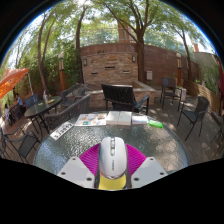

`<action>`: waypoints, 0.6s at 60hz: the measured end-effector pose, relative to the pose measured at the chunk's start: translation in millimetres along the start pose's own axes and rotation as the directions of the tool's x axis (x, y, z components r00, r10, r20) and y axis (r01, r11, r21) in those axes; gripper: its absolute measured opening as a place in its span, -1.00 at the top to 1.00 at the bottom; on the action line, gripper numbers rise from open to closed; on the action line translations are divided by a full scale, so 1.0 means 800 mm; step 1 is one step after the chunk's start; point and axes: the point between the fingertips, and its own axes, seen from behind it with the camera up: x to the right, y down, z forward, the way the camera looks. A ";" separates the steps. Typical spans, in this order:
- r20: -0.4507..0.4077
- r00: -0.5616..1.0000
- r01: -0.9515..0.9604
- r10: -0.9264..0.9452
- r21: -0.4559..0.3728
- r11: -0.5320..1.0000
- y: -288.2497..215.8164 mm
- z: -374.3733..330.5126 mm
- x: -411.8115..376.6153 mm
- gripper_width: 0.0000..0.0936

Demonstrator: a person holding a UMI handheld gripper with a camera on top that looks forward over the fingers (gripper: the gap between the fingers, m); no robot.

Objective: Arrange mouse

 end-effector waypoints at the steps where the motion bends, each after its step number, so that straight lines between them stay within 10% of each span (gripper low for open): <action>1: 0.005 1.000 0.004 -0.003 -0.022 1.000 0.014 0.010 -0.008 0.24; 17: -0.023 0.999 0.032 -0.039 -0.253 0.967 0.181 0.073 -0.060 -0.08; 23: -0.025 0.999 0.019 -0.026 -0.240 0.970 0.162 0.051 -0.065 -0.86; 36: -0.052 0.997 0.037 -0.049 -0.208 0.977 0.087 -0.066 -0.085 -0.84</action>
